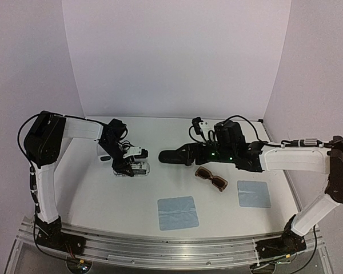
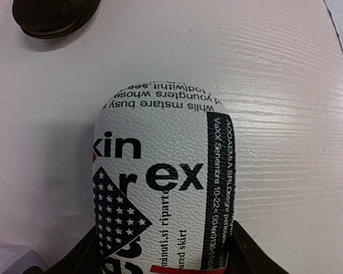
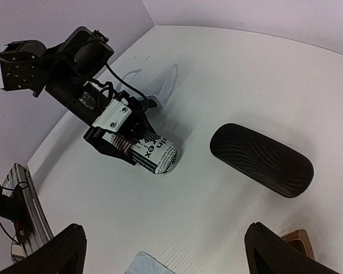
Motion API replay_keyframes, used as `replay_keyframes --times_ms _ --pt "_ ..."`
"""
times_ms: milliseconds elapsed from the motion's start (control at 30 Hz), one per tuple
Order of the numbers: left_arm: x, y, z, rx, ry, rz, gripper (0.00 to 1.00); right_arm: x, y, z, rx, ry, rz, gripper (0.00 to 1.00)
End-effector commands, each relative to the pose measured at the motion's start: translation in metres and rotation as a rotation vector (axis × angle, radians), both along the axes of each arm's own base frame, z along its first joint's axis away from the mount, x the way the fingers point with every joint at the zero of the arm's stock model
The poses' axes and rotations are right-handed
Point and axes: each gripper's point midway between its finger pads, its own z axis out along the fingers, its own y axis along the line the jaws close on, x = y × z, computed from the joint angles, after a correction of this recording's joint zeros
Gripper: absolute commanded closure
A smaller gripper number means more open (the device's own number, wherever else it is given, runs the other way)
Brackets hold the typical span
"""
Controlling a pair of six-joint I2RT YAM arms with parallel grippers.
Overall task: Organize the sunglasses
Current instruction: Pick up the sunglasses case from the center of the board.
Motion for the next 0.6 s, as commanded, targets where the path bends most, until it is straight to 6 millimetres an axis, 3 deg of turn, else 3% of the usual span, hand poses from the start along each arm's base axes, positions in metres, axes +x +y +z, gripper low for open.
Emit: replay_keyframes --times_ms 0,200,300,367,567 --pt "-0.002 -0.006 0.019 -0.054 -0.008 -0.001 0.48 0.002 0.01 0.018 0.045 -0.011 0.009 0.02" --pt "-0.016 -0.018 0.059 -0.162 0.04 0.007 0.79 0.0 0.009 0.028 0.07 -0.016 0.013 0.02" --pt "-0.026 -0.03 0.095 -0.268 0.107 0.028 0.92 -0.004 0.01 0.049 0.101 -0.051 0.037 0.02" --pt "-0.03 -0.038 0.134 -0.357 0.142 0.063 0.99 -0.007 0.011 0.069 0.132 -0.089 0.056 0.02" --pt "-0.067 -0.056 0.273 -0.711 0.214 0.039 1.0 -0.03 0.008 0.162 0.368 -0.302 0.147 0.02"
